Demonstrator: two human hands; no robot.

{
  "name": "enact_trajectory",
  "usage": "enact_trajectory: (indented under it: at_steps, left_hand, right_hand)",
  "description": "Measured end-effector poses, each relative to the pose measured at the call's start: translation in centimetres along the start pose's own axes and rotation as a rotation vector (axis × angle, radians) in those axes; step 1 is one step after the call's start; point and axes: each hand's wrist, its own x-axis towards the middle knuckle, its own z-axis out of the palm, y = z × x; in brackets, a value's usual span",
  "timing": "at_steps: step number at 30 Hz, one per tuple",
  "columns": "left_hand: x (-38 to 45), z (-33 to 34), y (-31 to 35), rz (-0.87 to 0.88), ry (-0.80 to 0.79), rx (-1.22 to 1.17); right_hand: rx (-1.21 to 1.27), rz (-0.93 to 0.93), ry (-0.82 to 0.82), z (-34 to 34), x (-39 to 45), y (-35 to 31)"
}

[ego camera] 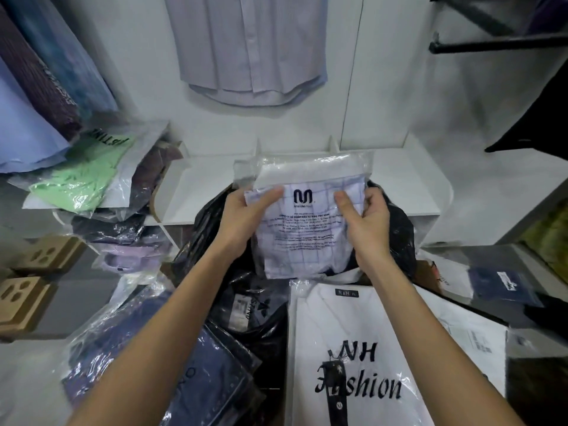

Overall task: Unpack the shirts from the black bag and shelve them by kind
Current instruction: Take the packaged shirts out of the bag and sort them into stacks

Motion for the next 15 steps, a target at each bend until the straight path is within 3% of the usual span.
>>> enact_trajectory:
  at_steps: [4,5,7,9,10,12,15]
  left_hand:
    - [0.0,1.5,1.6,-0.042,0.138,-0.074]
    - [-0.1,2.0,1.9,-0.079,0.161,-0.113]
    - [-0.4,3.3,2.5,-0.135,0.126,-0.187]
    - [-1.0,4.5,3.1,-0.155,-0.044,-0.192]
    - [-1.4,4.8,3.3,-0.160,-0.157,-0.163]
    - [-2.2,4.8,3.9,-0.162,-0.341,-0.043]
    - [-2.5,3.7,4.5,-0.126,-0.438,0.121]
  right_hand:
    - [-0.289,-0.162,0.172,0.0,-0.1,-0.9]
    - [-0.342,-0.189,0.096,0.0,-0.4,-1.3]
    - [-0.361,-0.124,-0.283,0.2,-1.3,-2.0]
    - [-0.380,0.025,-0.648,0.8,-2.6,-2.4]
    - [-0.379,0.060,-0.720,1.1,-3.1,-2.5]
    - [-0.348,0.031,-0.677,1.7,-3.8,-2.6]
    - [-0.228,-0.025,-0.475,1.3,-3.3,-3.0]
